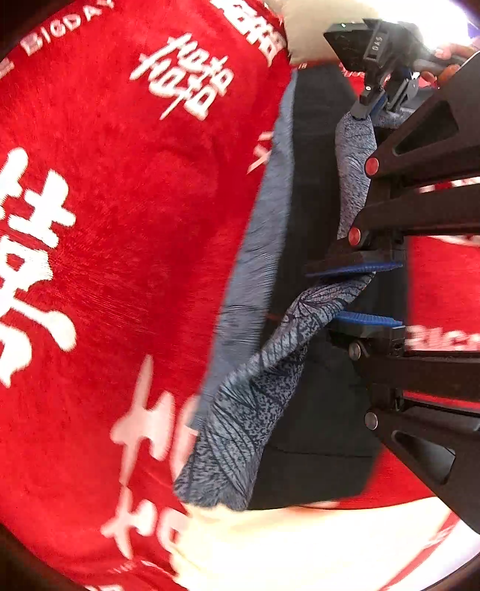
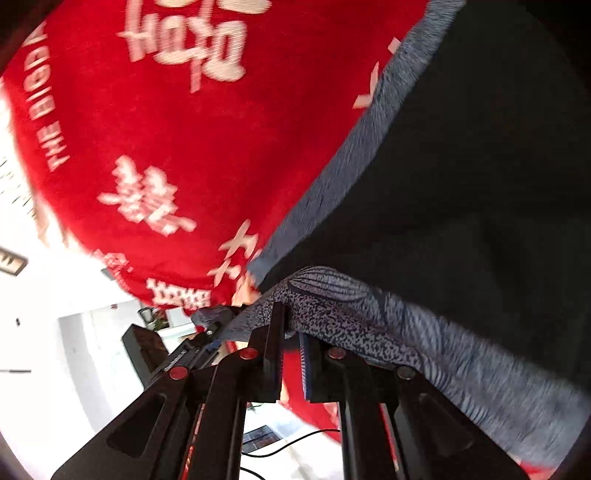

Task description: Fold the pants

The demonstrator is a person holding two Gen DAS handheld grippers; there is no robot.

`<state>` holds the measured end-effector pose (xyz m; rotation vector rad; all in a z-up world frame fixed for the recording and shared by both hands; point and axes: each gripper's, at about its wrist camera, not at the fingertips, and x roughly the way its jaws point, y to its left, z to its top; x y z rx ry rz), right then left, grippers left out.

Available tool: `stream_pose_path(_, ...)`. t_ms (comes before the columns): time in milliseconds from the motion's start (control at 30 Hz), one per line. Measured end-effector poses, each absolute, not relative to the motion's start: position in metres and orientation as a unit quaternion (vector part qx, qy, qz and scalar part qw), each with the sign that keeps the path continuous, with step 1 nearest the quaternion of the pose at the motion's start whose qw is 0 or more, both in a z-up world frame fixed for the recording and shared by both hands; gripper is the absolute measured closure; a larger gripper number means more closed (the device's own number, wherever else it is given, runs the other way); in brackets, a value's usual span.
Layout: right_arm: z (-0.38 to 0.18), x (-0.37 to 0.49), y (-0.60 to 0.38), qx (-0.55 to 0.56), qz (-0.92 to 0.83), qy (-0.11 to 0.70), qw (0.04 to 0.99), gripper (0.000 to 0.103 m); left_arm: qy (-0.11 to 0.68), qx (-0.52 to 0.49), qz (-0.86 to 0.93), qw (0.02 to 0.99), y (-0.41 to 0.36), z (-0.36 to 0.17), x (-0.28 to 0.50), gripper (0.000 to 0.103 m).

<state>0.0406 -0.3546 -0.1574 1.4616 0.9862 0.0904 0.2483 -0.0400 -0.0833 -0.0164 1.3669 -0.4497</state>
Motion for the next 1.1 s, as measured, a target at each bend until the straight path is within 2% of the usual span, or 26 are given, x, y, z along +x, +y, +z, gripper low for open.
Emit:
stream_pose_path(67, -0.169, 0.065, -0.362, 0.626, 0.029, 0.449, 0.636, 0.095, 0.631, 0.010, -0.197, 0.751, -0.052, -0.099, 0.267, 0.080)
stream_pose_path(100, -0.176, 0.076, -0.366, 0.616, 0.022, 0.461, 0.639, 0.095, 0.632, 0.019, -0.191, 0.751, -0.057, -0.107, 0.276, 0.074)
stream_pose_path(200, -0.199, 0.100, -0.372, 0.600, 0.001, 0.490, 0.632, 0.094, 0.632, 0.050, -0.162, 0.756, -0.062, -0.129, 0.293, 0.038)
stream_pose_path(300, -0.213, 0.113, -0.374, 0.589, -0.018, 0.509, 0.628, 0.094, 0.645, 0.081, -0.136, 0.747, -0.056, -0.144, 0.305, 0.038)
stream_pose_path(367, -0.209, 0.116, -0.373, 0.588, -0.026, 0.516, 0.623, 0.089, 0.650, 0.084, -0.130, 0.744, -0.045, -0.140, 0.307, 0.038)
stream_pose_path(400, -0.200, 0.117, -0.371, 0.581, -0.025, 0.515, 0.629, 0.075, 0.645, 0.090, -0.130, 0.748, -0.041, -0.135, 0.305, 0.038)
stream_pose_path(433, -0.187, 0.119, -0.369, 0.568, -0.023, 0.514, 0.643, 0.051, 0.638, 0.101, -0.133, 0.752, -0.038, -0.129, 0.301, 0.038)
stream_pose_path(500, -0.156, 0.120, -0.361, 0.526, -0.027, 0.510, 0.680, 0.021, 0.629, 0.126, -0.144, 0.754, -0.034, -0.119, 0.287, 0.038)
stream_pose_path(600, -0.119, 0.120, -0.337, 0.473, -0.009, 0.509, 0.719, 0.020, 0.627, 0.163, -0.157, 0.745, -0.039, -0.124, 0.266, 0.038)
stream_pose_path(700, -0.127, 0.124, -0.309, 0.466, 0.016, 0.538, 0.702, 0.021, 0.632, 0.192, -0.148, 0.736, -0.052, -0.146, 0.256, 0.038)
stream_pose_path(767, -0.147, 0.129, -0.299, 0.442, -0.009, 0.575, 0.689, 0.030, 0.611, 0.208, -0.134, 0.752, -0.060, -0.150, 0.255, 0.027)
stream_pose_path(800, -0.161, 0.132, -0.293, 0.435, -0.025, 0.592, 0.678, 0.042, 0.601, 0.215, -0.130, 0.758, -0.062, -0.151, 0.255, 0.016)
stream_pose_path(833, -0.171, 0.133, -0.290, 0.427, -0.039, 0.603, 0.672, 0.053, 0.596, 0.220, -0.129, 0.762, -0.064, -0.152, 0.253, 0.010)
stream_pose_path(867, -0.182, 0.135, -0.288, 0.411, -0.058, 0.613, 0.672, 0.057, 0.595, 0.222, -0.127, 0.762, -0.064, -0.155, 0.255, 0.008)
stream_pose_path(900, -0.186, 0.135, -0.287, 0.404, -0.067, 0.613, 0.676, 0.063, 0.596, 0.223, -0.123, 0.762, -0.063, -0.158, 0.257, 0.000)
stream_pose_path(1100, -0.168, 0.149, -0.302, 0.372, -0.118, 0.575, 0.719, 0.064, 0.609, 0.219, -0.119, 0.753, -0.064, -0.163, 0.263, 0.000)
